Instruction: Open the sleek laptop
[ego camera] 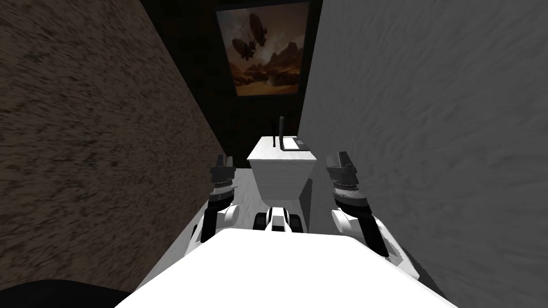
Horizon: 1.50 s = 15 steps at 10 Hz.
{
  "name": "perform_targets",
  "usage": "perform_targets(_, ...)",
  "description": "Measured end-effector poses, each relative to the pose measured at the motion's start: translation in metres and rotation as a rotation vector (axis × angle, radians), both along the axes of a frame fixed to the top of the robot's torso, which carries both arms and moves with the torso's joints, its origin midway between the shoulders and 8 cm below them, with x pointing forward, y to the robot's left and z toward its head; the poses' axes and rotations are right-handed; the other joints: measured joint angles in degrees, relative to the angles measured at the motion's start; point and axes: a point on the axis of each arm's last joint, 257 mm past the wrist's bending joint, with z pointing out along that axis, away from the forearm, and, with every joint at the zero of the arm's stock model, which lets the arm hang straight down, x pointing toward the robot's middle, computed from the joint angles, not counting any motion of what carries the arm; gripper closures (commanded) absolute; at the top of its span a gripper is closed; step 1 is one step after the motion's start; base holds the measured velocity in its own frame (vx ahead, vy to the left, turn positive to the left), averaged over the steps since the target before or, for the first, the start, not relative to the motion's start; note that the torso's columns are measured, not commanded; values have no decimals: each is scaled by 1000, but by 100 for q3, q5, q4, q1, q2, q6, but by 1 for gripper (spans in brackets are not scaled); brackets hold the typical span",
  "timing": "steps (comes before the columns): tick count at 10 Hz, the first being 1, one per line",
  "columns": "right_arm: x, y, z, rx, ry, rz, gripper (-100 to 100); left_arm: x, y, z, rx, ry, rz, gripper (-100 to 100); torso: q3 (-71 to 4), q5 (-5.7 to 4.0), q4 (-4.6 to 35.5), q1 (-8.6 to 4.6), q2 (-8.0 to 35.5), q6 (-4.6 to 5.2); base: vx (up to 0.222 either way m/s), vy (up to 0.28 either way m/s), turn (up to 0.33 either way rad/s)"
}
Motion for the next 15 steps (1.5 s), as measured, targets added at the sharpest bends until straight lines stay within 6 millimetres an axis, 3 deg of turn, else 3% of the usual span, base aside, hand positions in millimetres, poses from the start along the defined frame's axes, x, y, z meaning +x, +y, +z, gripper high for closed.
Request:
perform_targets(4, 21, 1, -32, -256, 82, -75, -100, 0, 0, 0, 0, 0, 0, 0, -1, 1, 0, 1, -1, 0, 61, 151, -59)
perform_targets(7, 38, -8, -54, -463, 135, -148, -100, 0, 0, 0, 0, 0, 0, 0, -4, 0, -2, 0, -5, 0, 65, 175, -59)
perform_targets(11, 57, -32, -84, -738, 195, -252, -100, 0, 0, 0, 0, 0, 0, 0, -3, -1, -1, -3, -5, -1, 66, 168, -40)
perform_targets(15, 80, -68, -106, -994, 238, -356, -100, 0, 0, 0, 0, 0, 0, 0, -1, 0, 0, 0, -1, -1, 60, 175, -3)
